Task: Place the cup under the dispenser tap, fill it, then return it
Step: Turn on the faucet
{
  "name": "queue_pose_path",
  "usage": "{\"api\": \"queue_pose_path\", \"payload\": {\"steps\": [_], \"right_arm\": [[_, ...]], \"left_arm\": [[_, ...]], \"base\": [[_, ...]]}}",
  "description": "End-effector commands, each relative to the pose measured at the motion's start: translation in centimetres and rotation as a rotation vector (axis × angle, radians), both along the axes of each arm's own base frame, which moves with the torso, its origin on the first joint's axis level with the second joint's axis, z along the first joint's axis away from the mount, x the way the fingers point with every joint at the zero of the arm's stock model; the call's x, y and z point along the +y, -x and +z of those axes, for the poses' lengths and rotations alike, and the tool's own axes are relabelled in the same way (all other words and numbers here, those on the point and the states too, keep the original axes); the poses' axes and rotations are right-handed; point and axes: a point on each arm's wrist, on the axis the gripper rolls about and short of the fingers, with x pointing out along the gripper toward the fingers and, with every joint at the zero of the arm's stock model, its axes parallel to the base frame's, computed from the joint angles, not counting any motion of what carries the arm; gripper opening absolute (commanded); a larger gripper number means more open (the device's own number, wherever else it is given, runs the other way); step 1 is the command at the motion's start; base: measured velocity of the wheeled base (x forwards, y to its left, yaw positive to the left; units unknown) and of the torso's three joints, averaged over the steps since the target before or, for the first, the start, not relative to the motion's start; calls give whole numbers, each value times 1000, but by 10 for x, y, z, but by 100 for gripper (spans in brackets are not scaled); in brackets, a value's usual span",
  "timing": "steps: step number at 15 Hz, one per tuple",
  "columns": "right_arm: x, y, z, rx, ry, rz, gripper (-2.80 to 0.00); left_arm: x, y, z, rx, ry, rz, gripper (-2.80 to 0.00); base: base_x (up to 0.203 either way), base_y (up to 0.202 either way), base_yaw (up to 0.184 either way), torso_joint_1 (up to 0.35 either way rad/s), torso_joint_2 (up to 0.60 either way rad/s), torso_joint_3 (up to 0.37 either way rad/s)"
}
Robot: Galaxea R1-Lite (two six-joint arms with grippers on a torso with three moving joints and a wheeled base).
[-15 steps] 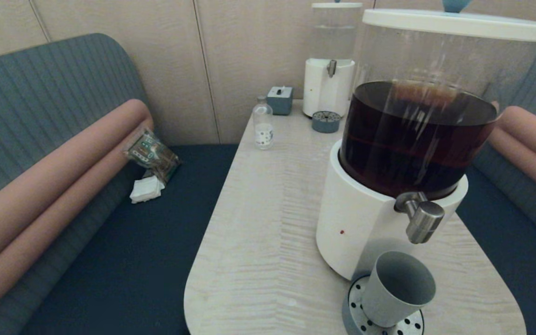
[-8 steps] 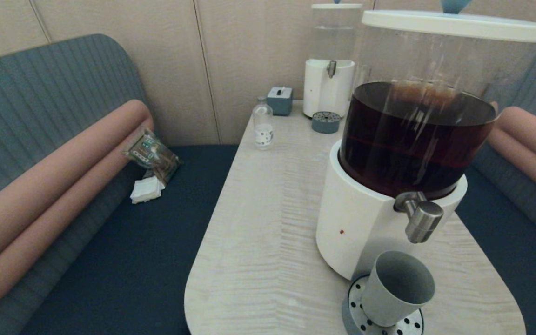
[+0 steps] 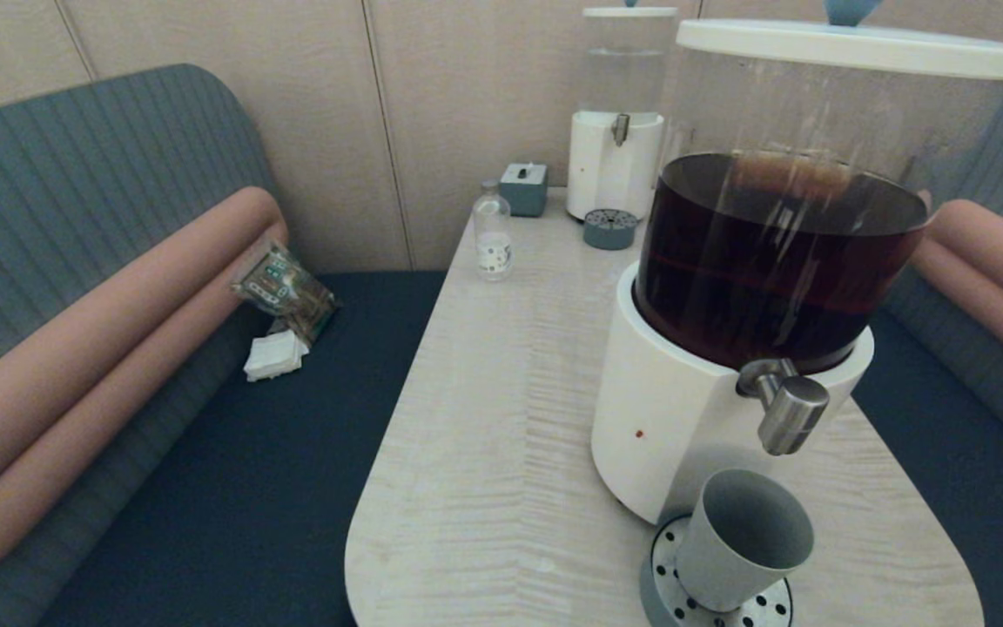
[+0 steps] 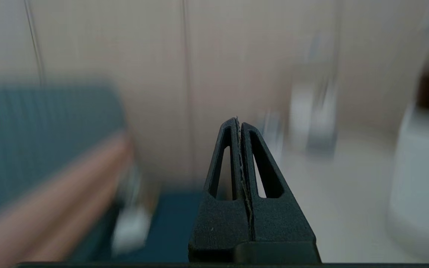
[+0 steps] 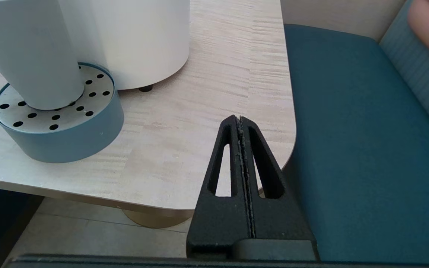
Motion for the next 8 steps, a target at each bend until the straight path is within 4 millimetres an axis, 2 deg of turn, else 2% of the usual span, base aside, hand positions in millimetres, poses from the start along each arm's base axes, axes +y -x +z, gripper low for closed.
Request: {"api": "queue_pose_path", "payload": {"steps": [1,6,8], "right_arm": [[0,-1,-3,7,0,0,-280],[0,0,-3,5,1,2,-280],[0,0,-3,6,1,1,-280]], "left_arm": [[0,-4,-26,178,-25,12,-280],[2,-12,-62,541,-30,81,-280],[2,-12,-67,585,-12,87,-280]], "base": [[0,0,0,0,0,0],[0,0,0,0,0,0],[0,0,0,0,0,0]]}}
